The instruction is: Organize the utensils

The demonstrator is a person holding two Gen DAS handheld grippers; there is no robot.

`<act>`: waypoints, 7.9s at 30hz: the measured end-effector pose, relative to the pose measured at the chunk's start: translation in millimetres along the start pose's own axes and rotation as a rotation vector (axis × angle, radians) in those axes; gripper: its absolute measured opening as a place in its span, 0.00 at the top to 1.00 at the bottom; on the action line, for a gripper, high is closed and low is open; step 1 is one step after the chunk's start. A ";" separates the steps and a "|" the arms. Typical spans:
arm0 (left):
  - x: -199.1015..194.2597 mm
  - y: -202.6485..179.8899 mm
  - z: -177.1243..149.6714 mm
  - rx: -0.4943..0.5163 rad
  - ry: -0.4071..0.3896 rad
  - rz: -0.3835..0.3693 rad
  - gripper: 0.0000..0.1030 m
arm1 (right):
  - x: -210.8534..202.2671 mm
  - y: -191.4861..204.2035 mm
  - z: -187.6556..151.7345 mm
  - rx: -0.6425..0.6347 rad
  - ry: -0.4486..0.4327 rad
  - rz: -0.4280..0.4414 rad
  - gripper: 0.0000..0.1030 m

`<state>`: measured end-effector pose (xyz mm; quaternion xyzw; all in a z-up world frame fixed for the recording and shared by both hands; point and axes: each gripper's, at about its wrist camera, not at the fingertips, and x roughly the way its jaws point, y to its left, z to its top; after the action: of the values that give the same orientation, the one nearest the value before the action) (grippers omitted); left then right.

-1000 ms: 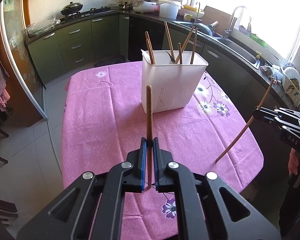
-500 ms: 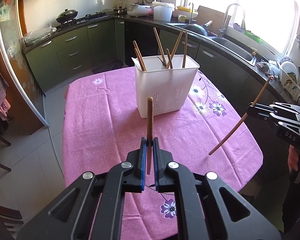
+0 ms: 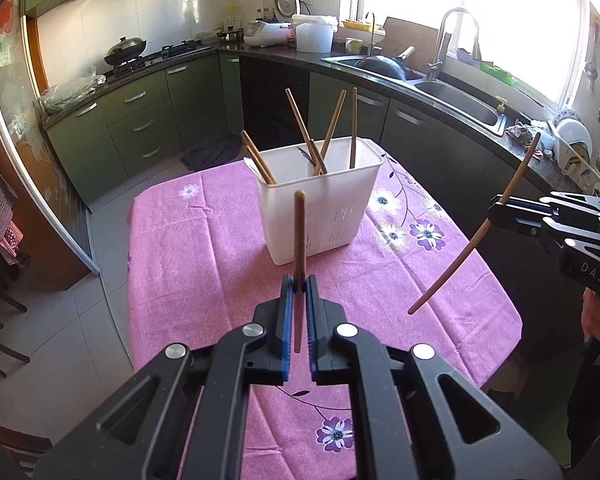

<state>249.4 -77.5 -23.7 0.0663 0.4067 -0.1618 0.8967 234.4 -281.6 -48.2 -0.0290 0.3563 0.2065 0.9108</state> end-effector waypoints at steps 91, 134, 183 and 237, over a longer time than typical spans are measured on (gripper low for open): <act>-38.7 30.0 -121.5 -0.261 -0.437 0.188 0.07 | 17.7 -20.6 46.0 0.063 -0.202 -0.045 0.60; -112.0 -31.9 -185.8 -0.167 -0.501 0.203 0.07 | -139.5 76.5 -167.0 0.024 -0.445 -0.199 0.05; -118.1 -37.6 -187.0 -0.145 -0.510 0.236 0.07 | -138.8 77.4 -164.8 0.033 -0.440 -0.181 0.05; -125.4 -31.9 -184.9 -0.109 -0.547 0.329 0.06 | -119.5 74.6 -170.3 0.041 -0.407 -0.161 0.05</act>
<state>30.2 -31.5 -51.3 0.0373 0.1427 -0.0046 0.9891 17.3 -290.0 -88.9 0.0036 0.1656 0.1274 0.9779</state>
